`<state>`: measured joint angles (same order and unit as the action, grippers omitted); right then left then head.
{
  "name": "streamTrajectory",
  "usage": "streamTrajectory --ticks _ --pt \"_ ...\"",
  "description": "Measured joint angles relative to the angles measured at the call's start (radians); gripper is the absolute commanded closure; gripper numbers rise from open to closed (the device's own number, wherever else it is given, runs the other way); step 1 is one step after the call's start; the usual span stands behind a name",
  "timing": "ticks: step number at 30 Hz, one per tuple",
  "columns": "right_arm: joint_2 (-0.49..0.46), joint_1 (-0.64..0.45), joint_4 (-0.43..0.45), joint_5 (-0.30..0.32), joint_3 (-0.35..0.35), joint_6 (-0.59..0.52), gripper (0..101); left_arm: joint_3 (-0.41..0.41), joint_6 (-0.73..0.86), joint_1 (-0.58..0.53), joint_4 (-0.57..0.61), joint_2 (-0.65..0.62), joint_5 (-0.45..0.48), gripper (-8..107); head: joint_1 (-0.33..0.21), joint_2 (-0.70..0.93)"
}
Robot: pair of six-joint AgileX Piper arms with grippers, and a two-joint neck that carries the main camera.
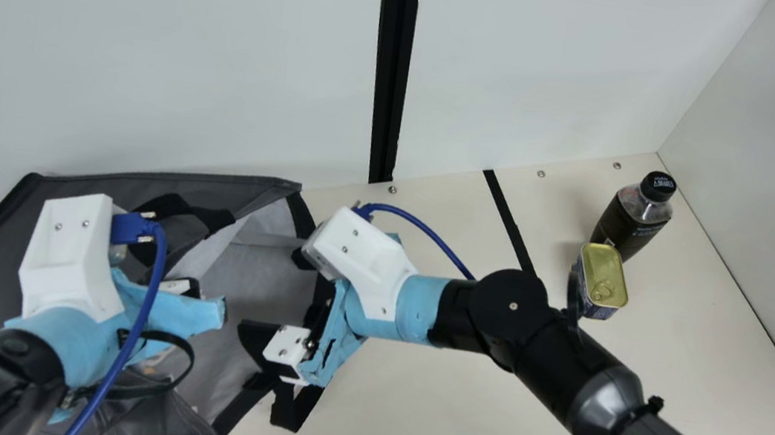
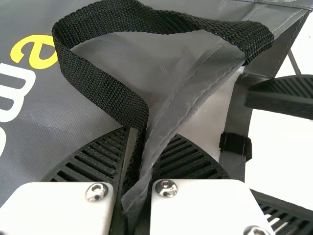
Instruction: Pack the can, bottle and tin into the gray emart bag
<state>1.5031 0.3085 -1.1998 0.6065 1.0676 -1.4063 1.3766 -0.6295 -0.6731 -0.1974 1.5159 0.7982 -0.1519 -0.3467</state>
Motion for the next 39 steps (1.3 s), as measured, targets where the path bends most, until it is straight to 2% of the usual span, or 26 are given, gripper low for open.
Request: streamTrajectory --ticks 9,16,30,39 --pt "-0.089 -0.019 0.087 -0.041 -0.038 0.099 10 0.0 0.0 0.0 0.0 0.0 0.0 89 0.002 0.0" --pt "-0.162 -0.053 0.165 -0.051 -0.07 0.177 10 0.0 0.0 0.0 0.0 0.0 0.0 89 0.0 -0.002" --pt "-0.302 -0.146 0.302 -0.034 -0.116 0.302 10 0.0 0.0 0.0 0.0 0.0 0.0 89 0.0 -0.002" --pt "-0.373 -0.197 0.372 -0.009 -0.123 0.361 10 0.0 0.0 0.0 0.0 0.0 0.0 89 0.0 -0.002"
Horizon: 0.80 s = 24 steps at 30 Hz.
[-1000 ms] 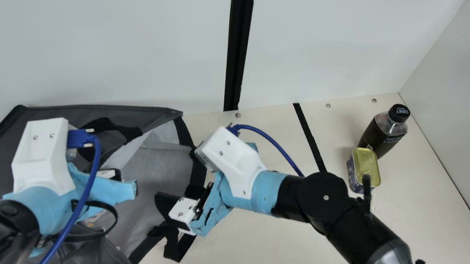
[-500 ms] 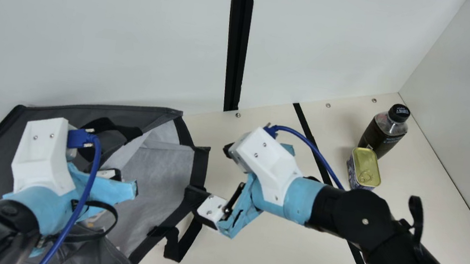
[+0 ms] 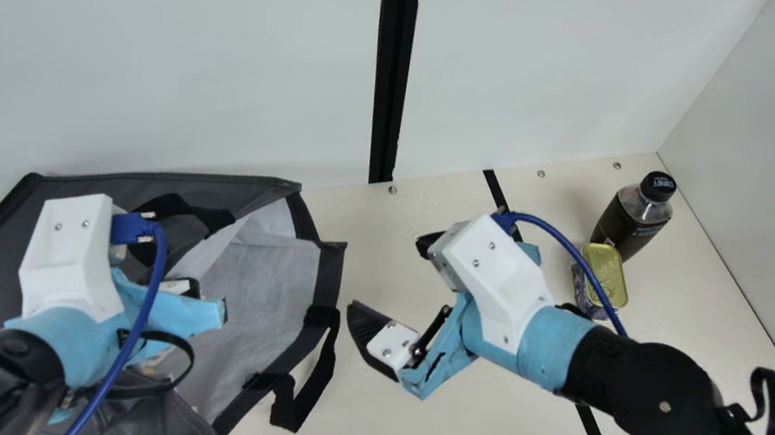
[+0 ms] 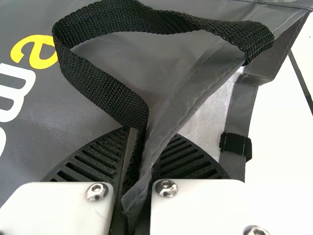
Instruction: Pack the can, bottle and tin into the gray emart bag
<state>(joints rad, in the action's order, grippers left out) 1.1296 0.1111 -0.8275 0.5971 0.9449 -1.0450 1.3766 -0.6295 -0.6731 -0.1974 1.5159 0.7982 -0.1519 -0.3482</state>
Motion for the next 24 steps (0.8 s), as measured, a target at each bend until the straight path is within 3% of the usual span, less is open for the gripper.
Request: streamTrajectory --ticks 11,24 --pt "-0.074 -0.063 0.108 0.031 0.021 0.096 10 0.0 0.0 0.0 0.0 0.0 0.0 89 0.0 0.0" --pt "-0.155 -0.141 0.307 0.056 0.039 0.255 10 0.0 0.0 0.0 0.0 0.0 0.0 89 0.0 0.0"
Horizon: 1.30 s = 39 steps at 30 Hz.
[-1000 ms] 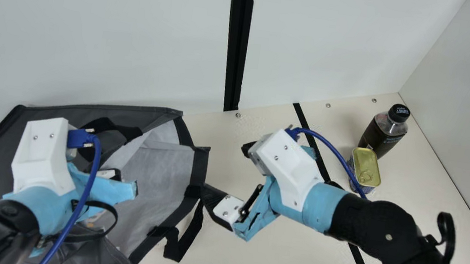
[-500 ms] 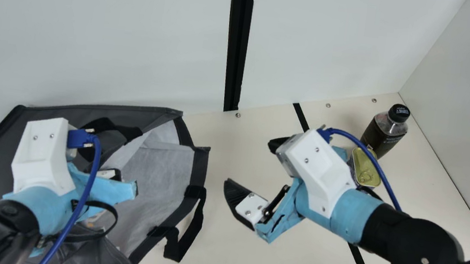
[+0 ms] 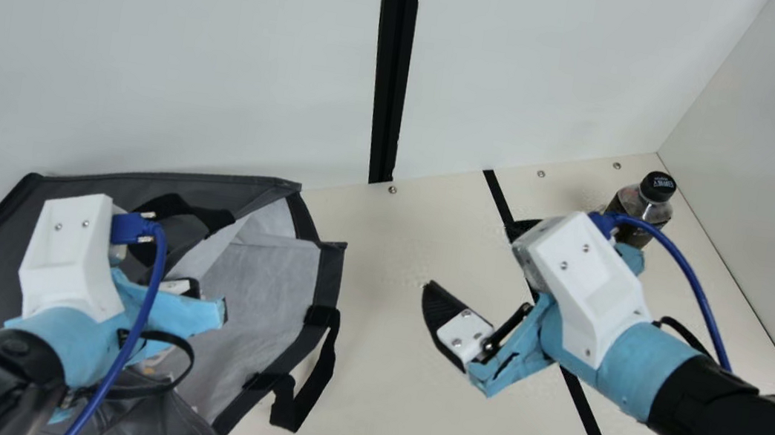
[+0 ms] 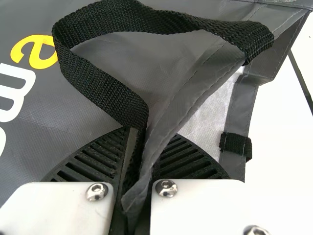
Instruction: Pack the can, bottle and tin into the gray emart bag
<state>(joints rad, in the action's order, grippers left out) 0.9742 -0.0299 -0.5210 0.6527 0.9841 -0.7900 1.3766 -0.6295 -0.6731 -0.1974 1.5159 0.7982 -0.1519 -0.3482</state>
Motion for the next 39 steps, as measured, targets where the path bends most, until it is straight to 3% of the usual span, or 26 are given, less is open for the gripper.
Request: streamTrajectory --ticks 21,39 --pt "-0.093 -0.076 0.396 0.06 0.031 0.355 10 0.0 0.0 0.0 0.0 0.0 0.0 89 0.0 0.0" --pt "-0.113 -0.04 0.717 0.227 0.143 0.646 10 0.0 0.0 0.0 0.0 0.0 0.0 89 0.0 0.0"
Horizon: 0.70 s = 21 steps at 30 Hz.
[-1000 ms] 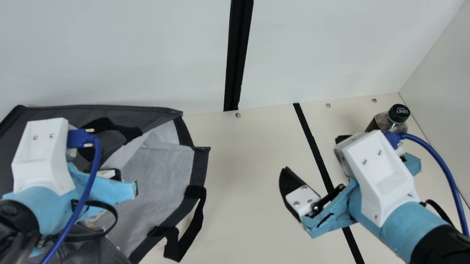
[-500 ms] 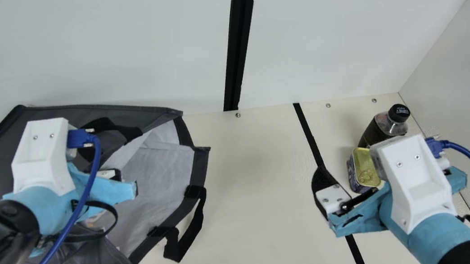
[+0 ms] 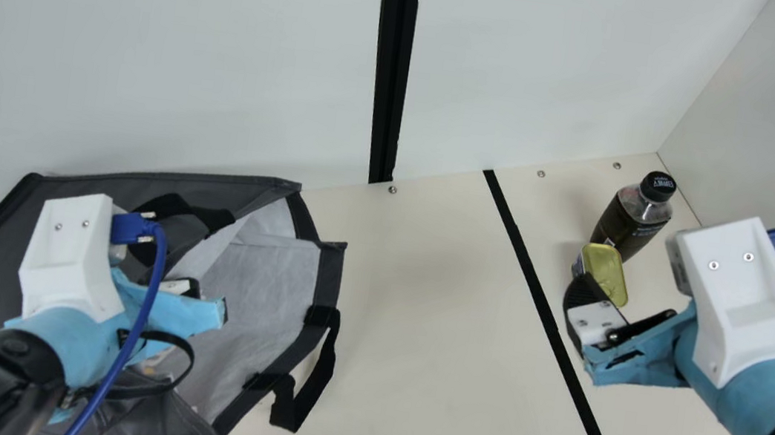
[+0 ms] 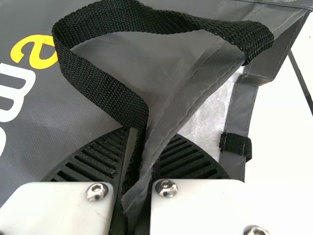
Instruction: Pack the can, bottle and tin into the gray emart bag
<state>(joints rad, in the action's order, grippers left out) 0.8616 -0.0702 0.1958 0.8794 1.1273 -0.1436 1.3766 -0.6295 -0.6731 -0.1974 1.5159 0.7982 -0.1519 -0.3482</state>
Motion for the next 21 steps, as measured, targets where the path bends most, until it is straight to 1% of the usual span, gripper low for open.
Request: streamTrajectory --ticks 13,19,21 --pt "-0.002 0.091 0.173 0.171 0.105 0.155 10 0.0 0.0 0.0 0.0 0.0 0.0 89 0.0 0.002" --pt "-0.002 0.137 0.227 0.233 0.152 0.197 10 0.0 0.0 0.0 0.0 0.0 0.0 89 0.0 0.002" --pt "0.001 0.153 0.241 0.245 0.166 0.21 10 0.0 0.0 0.0 0.0 0.0 0.0 89 0.0 0.0"
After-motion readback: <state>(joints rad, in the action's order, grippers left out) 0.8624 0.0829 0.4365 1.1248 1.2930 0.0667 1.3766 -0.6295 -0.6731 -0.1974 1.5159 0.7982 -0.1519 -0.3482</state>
